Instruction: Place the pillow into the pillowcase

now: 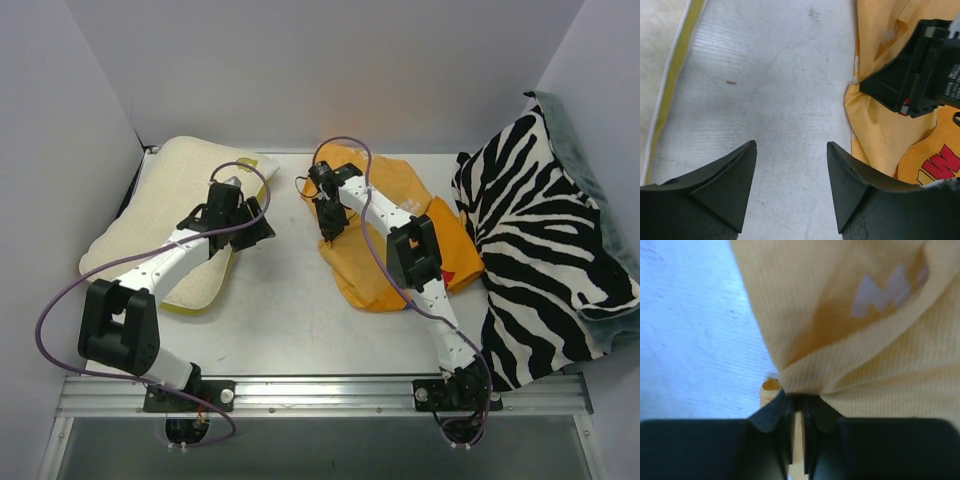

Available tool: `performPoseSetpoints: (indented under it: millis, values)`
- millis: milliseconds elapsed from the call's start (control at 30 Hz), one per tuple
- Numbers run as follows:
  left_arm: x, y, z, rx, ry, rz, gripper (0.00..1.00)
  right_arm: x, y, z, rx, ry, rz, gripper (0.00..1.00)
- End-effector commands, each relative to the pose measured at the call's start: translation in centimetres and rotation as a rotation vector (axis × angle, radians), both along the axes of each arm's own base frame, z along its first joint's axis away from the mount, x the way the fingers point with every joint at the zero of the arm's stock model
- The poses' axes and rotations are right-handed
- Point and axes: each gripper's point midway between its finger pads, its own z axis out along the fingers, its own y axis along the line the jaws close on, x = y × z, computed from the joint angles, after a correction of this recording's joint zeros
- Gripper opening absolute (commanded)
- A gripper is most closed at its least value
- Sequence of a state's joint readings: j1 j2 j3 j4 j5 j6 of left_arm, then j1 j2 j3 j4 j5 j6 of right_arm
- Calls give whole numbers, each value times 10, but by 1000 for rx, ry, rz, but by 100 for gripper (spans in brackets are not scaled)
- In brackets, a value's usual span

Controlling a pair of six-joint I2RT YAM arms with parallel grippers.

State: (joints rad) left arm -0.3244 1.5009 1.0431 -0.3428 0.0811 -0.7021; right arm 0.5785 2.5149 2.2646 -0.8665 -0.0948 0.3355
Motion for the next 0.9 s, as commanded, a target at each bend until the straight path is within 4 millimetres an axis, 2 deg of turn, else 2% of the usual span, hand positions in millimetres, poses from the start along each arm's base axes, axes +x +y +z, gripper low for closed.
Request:
performPoseSetpoints:
  millis: [0,33,100,133,167,233,267,300,333,367,400,467,500,533,600,633,700,767,833,867]
  values:
    - [-2,17,15,4,-30,50,66,-15,5,14,47,57,0,0]
    - [-4,18,14,6,-27,51,64,-15,13,39,102,32,2,0]
    - [-8,16,13,-5,-22,38,59,-23,33,77,248,24,21,0]
    - [-9,15,10,-12,-22,27,58,-31,34,113,318,-10,5,0]
    - [-10,11,12,-20,-31,9,57,-28,36,132,371,-48,1,0]
    - [-8,4,12,-4,-46,-20,56,-39,26,159,422,-76,-19,0]
    - [-7,2,7,6,-39,-28,55,-32,15,165,441,-87,-65,0]
    - [-6,-4,6,9,-43,-45,53,-33,5,173,462,-94,-83,0]
    - [-2,-8,8,17,-52,-56,51,-32,-2,170,470,-84,-110,0]
    - [1,-12,6,23,-50,-63,49,-32,-13,155,454,-61,-141,0]
    - [3,-14,-5,37,-26,-71,46,-22,-32,151,445,-68,-184,0]
    - [10,-24,-7,44,-24,-89,43,-16,-49,132,422,-40,-230,0]
    - [12,-28,-19,53,0,-95,42,-9,-60,126,418,-39,-254,0]
    - [14,-35,-21,56,2,-107,41,-3,-64,110,407,-11,-275,0]
    - [21,-47,-28,57,11,-128,41,7,-66,100,424,16,-297,0]
    - [23,-54,-30,54,14,-141,43,12,-70,83,407,47,-322,0]
    - [27,-73,-37,32,16,-175,46,15,-73,62,387,81,-338,0]
    - [24,-93,-45,4,28,-221,53,15,-77,49,364,101,-355,0]
    - [30,-107,-43,-6,8,-247,57,11,-84,36,337,125,-378,0]
    - [27,-115,-53,-6,33,-268,59,10,-89,31,326,135,-388,0]
